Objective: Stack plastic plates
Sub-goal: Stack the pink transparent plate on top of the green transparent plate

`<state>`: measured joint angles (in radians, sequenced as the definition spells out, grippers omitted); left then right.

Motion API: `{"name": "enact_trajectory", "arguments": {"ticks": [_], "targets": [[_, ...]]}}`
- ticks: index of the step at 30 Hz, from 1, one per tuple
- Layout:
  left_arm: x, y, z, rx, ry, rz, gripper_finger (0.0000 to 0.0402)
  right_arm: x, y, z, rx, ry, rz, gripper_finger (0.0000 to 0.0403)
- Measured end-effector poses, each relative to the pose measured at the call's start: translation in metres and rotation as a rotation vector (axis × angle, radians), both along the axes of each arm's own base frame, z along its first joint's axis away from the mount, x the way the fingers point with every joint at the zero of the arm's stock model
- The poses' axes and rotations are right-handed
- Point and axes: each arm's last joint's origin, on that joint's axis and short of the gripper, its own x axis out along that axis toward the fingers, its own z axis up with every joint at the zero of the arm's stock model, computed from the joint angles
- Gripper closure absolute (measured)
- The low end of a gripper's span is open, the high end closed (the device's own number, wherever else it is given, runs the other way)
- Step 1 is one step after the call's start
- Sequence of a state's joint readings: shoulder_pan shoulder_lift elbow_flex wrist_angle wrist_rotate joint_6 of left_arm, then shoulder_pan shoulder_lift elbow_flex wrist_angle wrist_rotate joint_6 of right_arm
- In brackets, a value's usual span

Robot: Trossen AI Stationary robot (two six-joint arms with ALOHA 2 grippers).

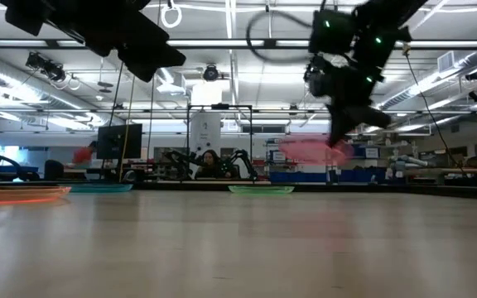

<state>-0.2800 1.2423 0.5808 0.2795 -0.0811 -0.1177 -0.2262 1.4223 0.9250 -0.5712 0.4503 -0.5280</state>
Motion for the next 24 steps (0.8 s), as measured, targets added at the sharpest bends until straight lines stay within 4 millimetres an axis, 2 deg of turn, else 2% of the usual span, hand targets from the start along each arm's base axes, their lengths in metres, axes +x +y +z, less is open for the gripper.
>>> {"name": "enact_trajectory", "arguments": {"ticks": [3,6,12,16,19,24], "targets": [[0.002,0.006,0.0,0.021,-0.004,0.017,0.021,0.014,-0.011,0.014,-0.051,-0.096,0.062,0.0396],[0.003,0.012,0.0,0.032,-0.006,0.035,0.021,0.025,-0.024,0.013,-0.078,-0.105,0.104,0.0397],[-0.001,0.021,0.006,0.011,-0.003,0.078,0.021,0.052,-0.043,-0.03,-0.07,0.083,0.2,0.0394],[-0.015,0.032,0.017,0.009,0.063,0.128,0.021,0.077,-0.051,-0.058,-0.046,0.172,0.232,0.0394],[-0.031,0.043,0.026,-0.003,0.103,0.235,0.021,0.097,-0.058,-0.065,-0.047,0.177,0.236,0.0394],[-0.054,0.056,0.024,-0.001,0.227,0.404,0.021,0.117,-0.065,-0.066,-0.057,0.193,0.259,0.0393]]}}
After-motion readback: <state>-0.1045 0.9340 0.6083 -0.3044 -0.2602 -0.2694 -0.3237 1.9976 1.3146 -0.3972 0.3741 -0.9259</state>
